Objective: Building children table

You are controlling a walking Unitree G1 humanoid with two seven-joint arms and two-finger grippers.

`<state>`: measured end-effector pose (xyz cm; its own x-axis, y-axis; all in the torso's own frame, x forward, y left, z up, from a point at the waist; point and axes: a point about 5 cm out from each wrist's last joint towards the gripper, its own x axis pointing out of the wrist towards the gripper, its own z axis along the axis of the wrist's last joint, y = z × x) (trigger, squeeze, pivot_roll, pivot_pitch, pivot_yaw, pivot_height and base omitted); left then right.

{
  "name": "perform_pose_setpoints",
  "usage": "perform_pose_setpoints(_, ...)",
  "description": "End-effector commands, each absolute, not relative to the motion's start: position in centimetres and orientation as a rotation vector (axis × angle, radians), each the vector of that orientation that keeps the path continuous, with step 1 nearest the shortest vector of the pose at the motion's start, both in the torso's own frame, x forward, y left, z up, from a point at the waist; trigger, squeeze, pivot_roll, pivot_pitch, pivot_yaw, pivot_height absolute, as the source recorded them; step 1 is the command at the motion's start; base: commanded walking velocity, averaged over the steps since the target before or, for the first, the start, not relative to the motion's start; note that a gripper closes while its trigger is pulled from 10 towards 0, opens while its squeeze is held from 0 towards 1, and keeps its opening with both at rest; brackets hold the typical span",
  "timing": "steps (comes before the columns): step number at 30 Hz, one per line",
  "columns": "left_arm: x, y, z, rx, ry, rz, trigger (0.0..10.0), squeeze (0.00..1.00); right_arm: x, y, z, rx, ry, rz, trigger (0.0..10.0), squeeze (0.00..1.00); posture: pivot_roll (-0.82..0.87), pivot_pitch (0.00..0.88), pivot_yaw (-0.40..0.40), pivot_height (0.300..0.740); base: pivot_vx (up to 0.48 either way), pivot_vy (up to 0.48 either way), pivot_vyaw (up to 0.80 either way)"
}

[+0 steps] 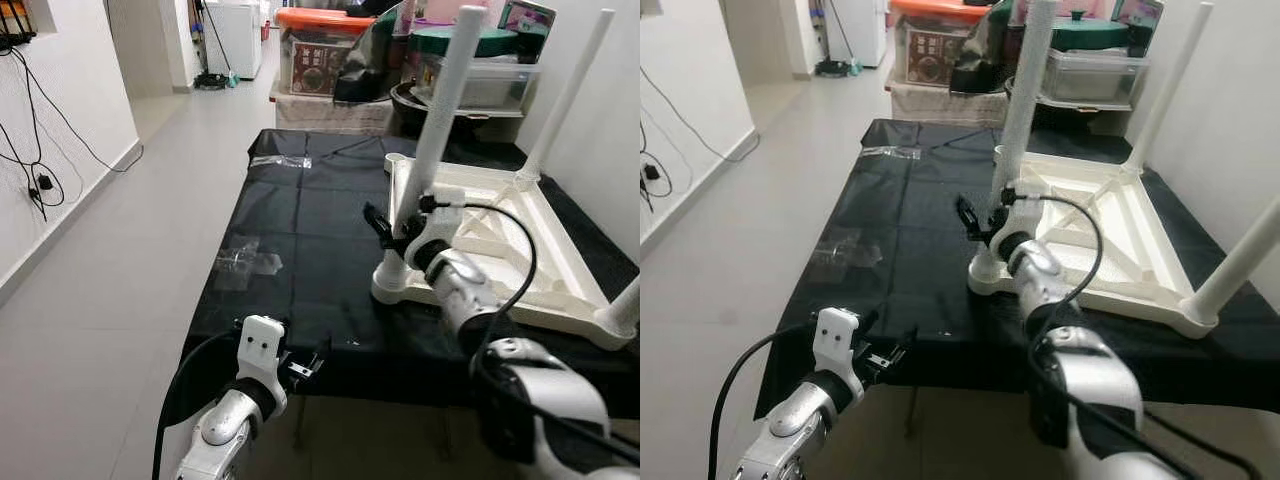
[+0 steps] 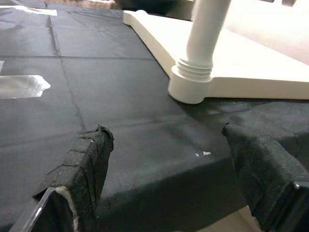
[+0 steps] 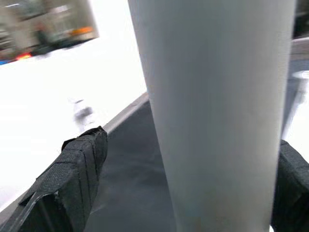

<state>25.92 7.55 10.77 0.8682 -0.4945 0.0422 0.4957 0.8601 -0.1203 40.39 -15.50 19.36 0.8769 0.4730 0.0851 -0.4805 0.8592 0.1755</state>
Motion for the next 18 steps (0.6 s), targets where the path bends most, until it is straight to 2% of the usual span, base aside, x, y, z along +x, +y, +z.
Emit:
perform_pose_setpoints(1,25.7,7.5,10.7,-0.119,-0.008,-0.519,10.0,0.0,40.1,-13.2,18.9,0.164,0.02,0.658,10.0,0.0,0.18,0.0,-0.098,0.74,0.0,0.0,0.0)
perform_pose_setpoints(4,25.7,7.5,10.7,-0.119,-0.008,-0.519,10.0,0.0,39.9,-12.7,18.8,0.144,0.032,0.736,10.0,0.0,0.18,0.0,-0.1,0.74,0.0,0.0,0.0)
perform_pose_setpoints(6,25.6,7.5,10.7,-0.118,-0.008,-0.516,10.0,0.0,39.1,-11.3,18.5,0.116,0.066,0.941,10.0,0.0,0.19,0.0,-0.104,0.74,0.0,0.0,0.0)
perform_pose_setpoints(7,25.6,7.5,10.7,-0.118,-0.008,-0.516,10.0,0.0,39.1,-11.3,18.5,0.116,0.066,0.941,10.0,0.0,0.19,0.0,-0.104,0.74,0.0,0.0,0.0)
perform_pose_setpoints(8,25.6,7.5,10.7,-0.118,-0.009,-0.514,10.0,0.0,38.4,-10.0,18.3,0.094,0.087,1.093,10.0,0.0,0.19,0.0,-0.105,0.74,0.0,0.0,0.0)
perform_pose_setpoints(18,25.6,7.5,10.8,-0.12,-0.008,-0.513,10.0,0.0,38.2,-8.1,18.6,0.076,0.056,1.154,10.0,0.0,0.19,0.0,-0.102,0.74,0.0,0.0,0.0)
